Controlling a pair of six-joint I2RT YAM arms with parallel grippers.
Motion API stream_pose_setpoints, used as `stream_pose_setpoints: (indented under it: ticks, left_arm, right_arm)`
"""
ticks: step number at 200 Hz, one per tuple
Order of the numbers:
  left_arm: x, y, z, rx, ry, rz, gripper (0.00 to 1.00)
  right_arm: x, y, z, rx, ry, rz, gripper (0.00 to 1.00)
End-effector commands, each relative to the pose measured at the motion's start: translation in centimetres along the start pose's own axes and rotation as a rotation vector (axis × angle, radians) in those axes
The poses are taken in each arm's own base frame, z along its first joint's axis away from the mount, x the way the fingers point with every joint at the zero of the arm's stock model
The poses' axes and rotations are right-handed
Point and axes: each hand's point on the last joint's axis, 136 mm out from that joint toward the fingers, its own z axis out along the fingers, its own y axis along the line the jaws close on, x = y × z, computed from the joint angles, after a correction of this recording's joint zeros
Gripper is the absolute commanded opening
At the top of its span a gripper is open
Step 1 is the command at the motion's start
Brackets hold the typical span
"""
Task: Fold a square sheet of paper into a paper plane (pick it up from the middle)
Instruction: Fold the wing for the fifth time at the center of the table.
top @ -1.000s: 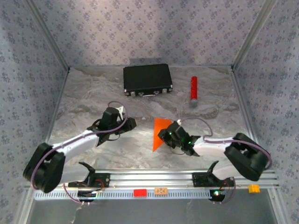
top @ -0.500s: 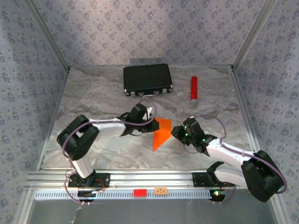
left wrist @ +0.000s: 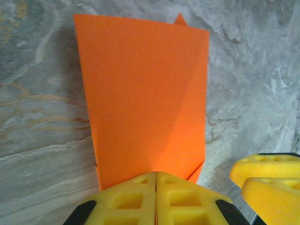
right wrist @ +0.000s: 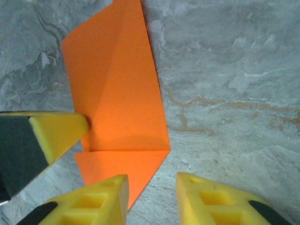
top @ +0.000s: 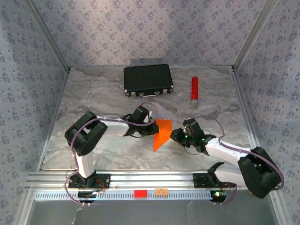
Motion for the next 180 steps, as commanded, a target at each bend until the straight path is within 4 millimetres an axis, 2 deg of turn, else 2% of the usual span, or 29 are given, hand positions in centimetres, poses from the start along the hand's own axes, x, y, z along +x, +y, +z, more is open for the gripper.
stream_pose_setpoints:
  ticks: [1, 58, 85, 127, 150, 180]
  left_arm:
    - [-0.1, 1.1, 0.3, 0.009, 0.003, -0.04, 0.07]
    - [0.5, 2.8, 0.5, 0.007, 0.019, -0.071, 0.06]
    - [0.6, 3.1, 0.4, 0.002, 0.019, -0.077, 0.05]
    - [0.6, 3.2, 0.5, 0.002, 0.021, -0.08, 0.05]
    - [0.6, 3.3, 0.5, -0.001, 0.021, -0.083, 0.05]
    - [0.5, 3.3, 0.4, -0.002, 0.019, -0.088, 0.04]
  right_arm:
    - [-0.4, 1.2, 0.0, -0.054, 0.04, -0.022, 0.36]
    - [-0.9, 2.9, 0.9, -0.135, 0.109, -0.028, 0.38]
    - [-1.4, 2.8, 1.3, -0.117, 0.114, -0.04, 0.38]
    - [-3.9, 1.6, 2.1, -0.029, 0.089, -0.066, 0.38]
    - [-5.5, 2.4, 2.6, -0.083, 0.078, -0.05, 0.38]
    - [-6.5, 2.3, 3.6, -0.081, 0.095, -0.038, 0.38]
